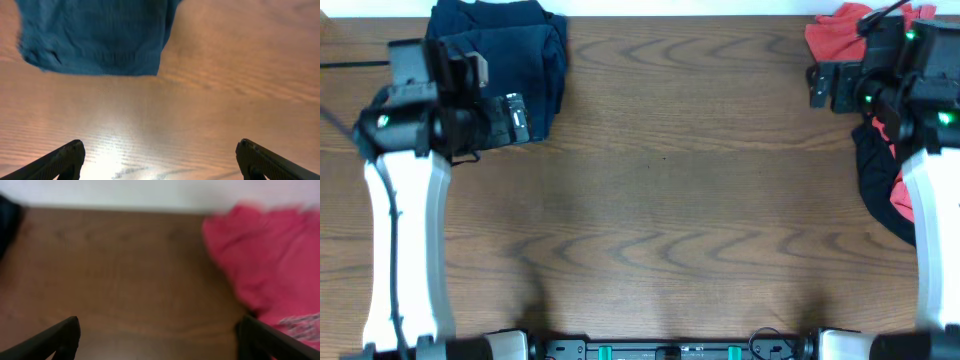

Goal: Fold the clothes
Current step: 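Reach the right gripper toward the red t-shirt on the right pile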

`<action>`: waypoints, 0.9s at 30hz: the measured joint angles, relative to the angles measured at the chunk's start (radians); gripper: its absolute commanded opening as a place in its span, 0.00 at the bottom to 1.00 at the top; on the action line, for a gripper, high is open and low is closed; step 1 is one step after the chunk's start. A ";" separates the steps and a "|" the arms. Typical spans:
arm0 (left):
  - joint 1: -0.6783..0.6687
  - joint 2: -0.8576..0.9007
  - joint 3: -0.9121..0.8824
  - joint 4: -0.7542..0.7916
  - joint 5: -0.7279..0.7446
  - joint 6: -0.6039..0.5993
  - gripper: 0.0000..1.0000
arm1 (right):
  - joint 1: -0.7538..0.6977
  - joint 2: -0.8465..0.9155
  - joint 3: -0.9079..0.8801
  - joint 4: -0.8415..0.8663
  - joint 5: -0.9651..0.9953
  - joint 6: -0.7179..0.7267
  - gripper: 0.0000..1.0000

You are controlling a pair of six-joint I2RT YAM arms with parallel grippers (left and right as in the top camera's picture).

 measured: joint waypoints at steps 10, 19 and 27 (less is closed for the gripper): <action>0.000 0.195 0.000 -0.004 0.002 -0.046 0.98 | -0.029 0.133 0.001 -0.189 0.000 0.080 0.83; 0.000 0.248 0.000 -0.015 0.005 -0.069 0.98 | -0.215 0.191 -0.015 -0.278 0.190 0.342 0.88; 0.000 0.248 0.000 -0.006 0.008 -0.072 0.98 | -0.442 0.191 -0.105 -0.263 0.230 0.399 0.78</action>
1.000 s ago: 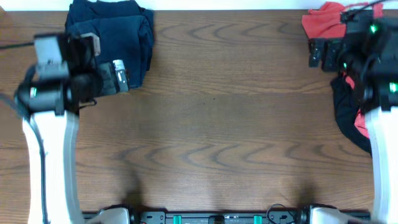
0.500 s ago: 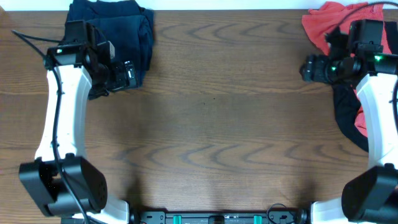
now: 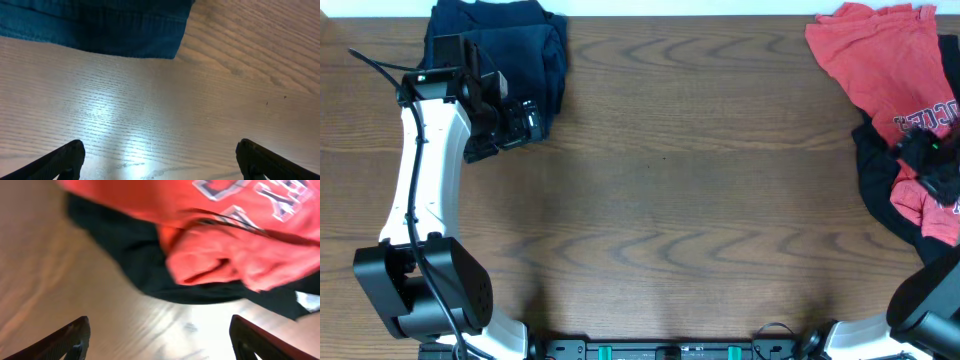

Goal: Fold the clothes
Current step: 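Reach the right gripper toward the red t-shirt on the right pile, then grasp the red t-shirt with the right gripper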

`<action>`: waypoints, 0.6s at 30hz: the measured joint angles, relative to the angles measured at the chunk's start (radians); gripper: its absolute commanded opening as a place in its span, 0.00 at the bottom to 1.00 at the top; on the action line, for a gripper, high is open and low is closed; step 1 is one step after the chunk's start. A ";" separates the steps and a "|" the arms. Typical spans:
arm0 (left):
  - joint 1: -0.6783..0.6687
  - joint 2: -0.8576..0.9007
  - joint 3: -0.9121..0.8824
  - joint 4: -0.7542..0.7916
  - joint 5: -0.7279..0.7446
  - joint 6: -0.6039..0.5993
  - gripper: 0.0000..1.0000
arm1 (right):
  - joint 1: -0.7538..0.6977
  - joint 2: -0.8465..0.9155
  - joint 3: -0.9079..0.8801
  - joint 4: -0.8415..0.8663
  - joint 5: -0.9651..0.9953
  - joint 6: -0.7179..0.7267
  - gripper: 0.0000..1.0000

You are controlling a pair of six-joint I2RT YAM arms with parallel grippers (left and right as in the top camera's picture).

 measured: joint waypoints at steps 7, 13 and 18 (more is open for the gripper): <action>0.000 0.000 0.000 0.019 0.000 0.000 0.98 | -0.089 0.000 -0.167 0.220 0.011 0.018 0.66; 0.000 0.000 0.000 0.021 0.000 0.000 0.98 | -0.095 0.000 -0.316 0.459 0.011 0.009 0.64; 0.000 0.000 0.000 0.029 0.000 0.000 0.98 | -0.095 0.000 -0.408 0.616 -0.002 -0.013 0.64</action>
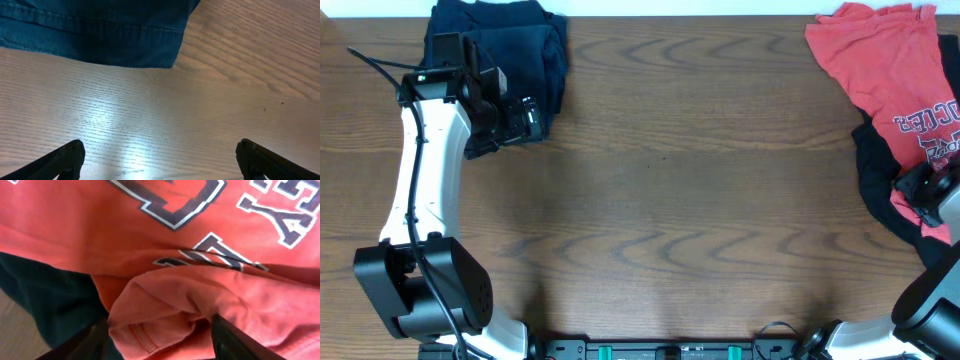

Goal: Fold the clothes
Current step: 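Grasp the red t-shirt with the right gripper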

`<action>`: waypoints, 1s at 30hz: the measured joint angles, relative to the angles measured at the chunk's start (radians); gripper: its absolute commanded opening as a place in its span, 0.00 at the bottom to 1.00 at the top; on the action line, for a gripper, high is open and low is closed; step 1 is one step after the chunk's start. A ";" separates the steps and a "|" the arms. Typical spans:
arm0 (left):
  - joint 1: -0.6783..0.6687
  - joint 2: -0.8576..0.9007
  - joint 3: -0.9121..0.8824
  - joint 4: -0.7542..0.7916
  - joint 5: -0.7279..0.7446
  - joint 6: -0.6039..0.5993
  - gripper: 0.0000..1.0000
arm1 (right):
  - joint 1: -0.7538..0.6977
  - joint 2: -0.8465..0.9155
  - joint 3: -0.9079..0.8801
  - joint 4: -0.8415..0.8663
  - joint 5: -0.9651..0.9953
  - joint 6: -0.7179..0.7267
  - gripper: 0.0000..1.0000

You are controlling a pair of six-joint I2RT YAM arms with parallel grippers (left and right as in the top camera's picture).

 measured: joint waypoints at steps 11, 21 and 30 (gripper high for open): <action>0.000 0.000 0.000 0.006 0.000 0.000 0.98 | 0.034 0.000 -0.076 0.185 -0.024 -0.027 0.01; 0.000 0.000 0.000 0.007 0.000 0.000 0.98 | 0.047 -0.024 -0.027 0.096 -0.073 -0.044 0.01; 0.000 0.000 0.000 0.008 0.003 0.000 0.98 | 0.097 -0.256 0.282 -0.075 -0.228 -0.080 0.01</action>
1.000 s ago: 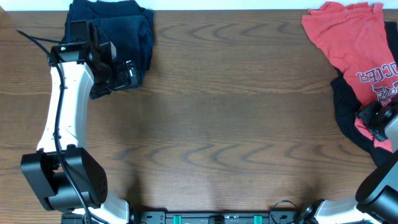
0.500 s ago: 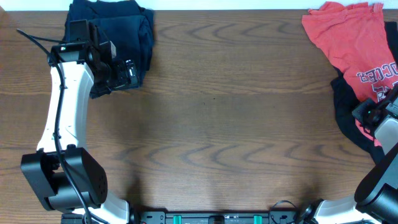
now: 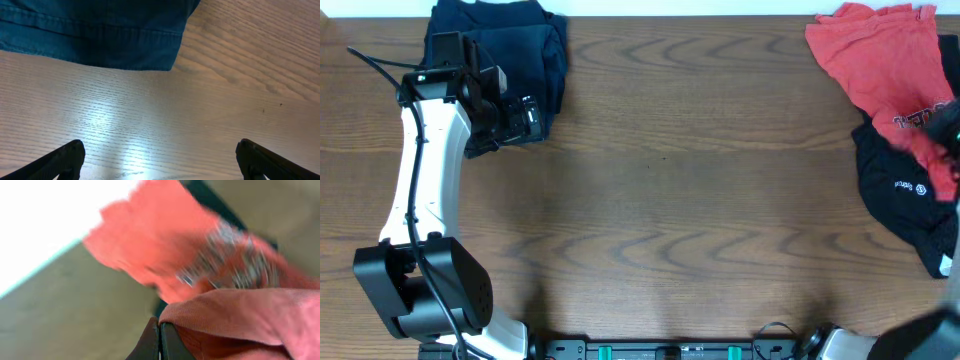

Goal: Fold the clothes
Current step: 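Grasp the red t-shirt with the right gripper, then lift and drag the red t-shirt to the table center, right gripper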

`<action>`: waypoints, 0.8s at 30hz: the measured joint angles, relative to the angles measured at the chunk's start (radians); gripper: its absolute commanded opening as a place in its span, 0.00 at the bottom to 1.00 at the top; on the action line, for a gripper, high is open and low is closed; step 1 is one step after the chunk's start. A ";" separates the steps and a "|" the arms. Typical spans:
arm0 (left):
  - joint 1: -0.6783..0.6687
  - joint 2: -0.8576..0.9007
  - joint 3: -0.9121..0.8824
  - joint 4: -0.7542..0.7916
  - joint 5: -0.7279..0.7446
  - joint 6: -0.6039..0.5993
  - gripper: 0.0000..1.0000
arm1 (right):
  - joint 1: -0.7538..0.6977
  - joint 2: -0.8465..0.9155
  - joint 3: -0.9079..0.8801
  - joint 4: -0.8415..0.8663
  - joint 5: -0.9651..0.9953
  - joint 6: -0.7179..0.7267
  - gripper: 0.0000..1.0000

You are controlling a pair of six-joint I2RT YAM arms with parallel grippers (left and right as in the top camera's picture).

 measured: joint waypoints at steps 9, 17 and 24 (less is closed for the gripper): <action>0.000 0.000 0.000 0.019 0.031 -0.026 0.96 | 0.203 -0.087 0.169 0.031 -0.176 0.021 0.01; 0.000 -0.045 0.000 0.051 0.060 -0.029 0.97 | 0.480 -0.085 0.399 0.069 -0.219 0.039 0.01; 0.012 -0.108 0.000 0.060 0.060 -0.028 0.97 | 0.692 -0.087 0.489 0.079 -0.224 0.039 0.01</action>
